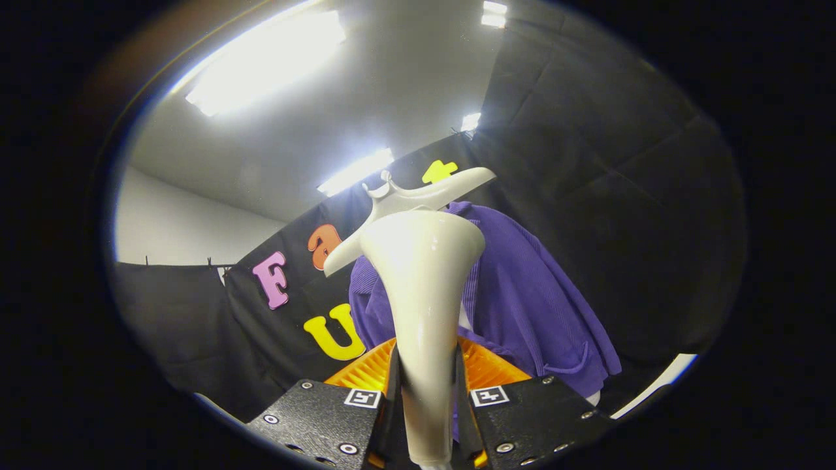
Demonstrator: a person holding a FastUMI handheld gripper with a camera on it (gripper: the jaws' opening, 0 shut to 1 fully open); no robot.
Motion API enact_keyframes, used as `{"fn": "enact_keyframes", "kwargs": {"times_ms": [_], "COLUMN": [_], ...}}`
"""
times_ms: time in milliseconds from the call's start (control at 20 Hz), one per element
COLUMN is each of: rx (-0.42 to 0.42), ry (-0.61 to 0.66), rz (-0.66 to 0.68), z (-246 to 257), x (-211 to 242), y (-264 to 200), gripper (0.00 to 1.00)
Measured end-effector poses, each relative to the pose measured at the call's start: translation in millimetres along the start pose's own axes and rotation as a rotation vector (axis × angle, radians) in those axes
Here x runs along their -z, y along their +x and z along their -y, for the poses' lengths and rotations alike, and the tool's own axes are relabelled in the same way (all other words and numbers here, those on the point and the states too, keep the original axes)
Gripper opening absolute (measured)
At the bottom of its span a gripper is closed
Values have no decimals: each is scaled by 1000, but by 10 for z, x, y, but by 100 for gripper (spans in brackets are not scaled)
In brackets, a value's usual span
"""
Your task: Iron the clothes twice with a garment steamer, once on the left side and once on the right side.
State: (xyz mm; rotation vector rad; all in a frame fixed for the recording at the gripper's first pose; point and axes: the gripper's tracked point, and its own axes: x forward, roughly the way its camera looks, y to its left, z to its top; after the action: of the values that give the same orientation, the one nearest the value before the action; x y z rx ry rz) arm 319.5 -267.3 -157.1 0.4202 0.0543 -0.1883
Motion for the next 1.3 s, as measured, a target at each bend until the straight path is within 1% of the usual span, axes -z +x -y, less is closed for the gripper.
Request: {"fn": "enact_keyframes", "kwargs": {"times_ms": [100, 250, 400, 600, 700, 1000, 1300], "rx": [46, 96, 138, 160, 174, 220, 244], "ry": [12, -5, -22, -60, -73, -84, -97], "rz": [10, 22, -21, -103, -122, -200, -299], "z": [88, 203, 320, 465, 520, 688, 772], "x": [-48, -54, 42, 178, 221, 375, 569], "y": [94, 174, 202, 83, 52, -101, -268], "gripper": [35, 36, 36, 36, 36, 38, 38]}}
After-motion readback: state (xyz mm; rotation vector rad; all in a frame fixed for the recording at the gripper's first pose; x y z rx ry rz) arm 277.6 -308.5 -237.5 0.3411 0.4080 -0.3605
